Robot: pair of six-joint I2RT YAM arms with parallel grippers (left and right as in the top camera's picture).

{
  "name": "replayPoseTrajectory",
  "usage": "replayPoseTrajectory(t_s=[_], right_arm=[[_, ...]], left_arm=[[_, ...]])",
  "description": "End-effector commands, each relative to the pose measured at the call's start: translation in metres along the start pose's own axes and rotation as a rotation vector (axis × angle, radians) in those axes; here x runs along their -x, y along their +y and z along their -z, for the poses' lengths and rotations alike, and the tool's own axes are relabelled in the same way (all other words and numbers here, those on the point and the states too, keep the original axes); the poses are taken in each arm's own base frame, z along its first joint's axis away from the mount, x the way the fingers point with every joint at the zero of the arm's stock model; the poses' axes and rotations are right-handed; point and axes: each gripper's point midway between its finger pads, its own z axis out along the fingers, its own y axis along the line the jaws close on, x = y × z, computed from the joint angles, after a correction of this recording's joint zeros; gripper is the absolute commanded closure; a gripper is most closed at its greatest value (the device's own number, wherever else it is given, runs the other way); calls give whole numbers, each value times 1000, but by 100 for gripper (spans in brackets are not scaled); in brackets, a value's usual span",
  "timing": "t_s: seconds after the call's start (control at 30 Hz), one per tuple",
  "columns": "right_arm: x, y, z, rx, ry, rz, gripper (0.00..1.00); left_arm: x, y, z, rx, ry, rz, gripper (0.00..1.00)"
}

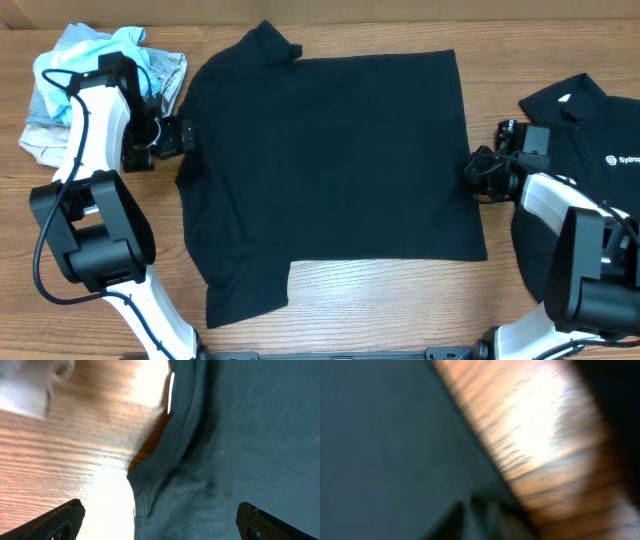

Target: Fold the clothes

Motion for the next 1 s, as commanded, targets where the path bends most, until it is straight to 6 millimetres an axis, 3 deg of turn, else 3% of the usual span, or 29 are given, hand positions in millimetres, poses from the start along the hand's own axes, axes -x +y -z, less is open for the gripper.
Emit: replayPoseTrajectory(t_s=[0.0,0.03,0.13,0.3,0.43,0.53,0.6,0.73,0.87,0.97], right_arm=[[-13,31,11,160,74,132,61],[-13,37,17,180,79,151,57],[-11,54,40,225,64,201,53],[-10,73,90,233,17,183,47],[-23,42,115,55,17,6,32],[-40,7,121,-102,68,-58,30],[-53,-20,122,-211,115,-106,30],[-77,-49,117,-289,214,-221,31],[-103,-69,112,-351,313,-307,34],[-124,-80,107,-384,379,-331,34]], left_arm=[[-12,0,-8,-36,52,1,4],[-16,-5,-7,-67,65,-22,13],[-22,-12,2,-100,71,-64,21],[-25,-18,52,-100,-43,-47,23],[-41,-22,94,-97,-112,15,17],[-62,-22,106,-89,-87,45,16],[-74,-17,105,-62,-56,64,16],[-94,-9,89,-27,13,100,19],[-112,-6,71,-21,70,134,28],[-125,-5,66,-19,73,142,27]])
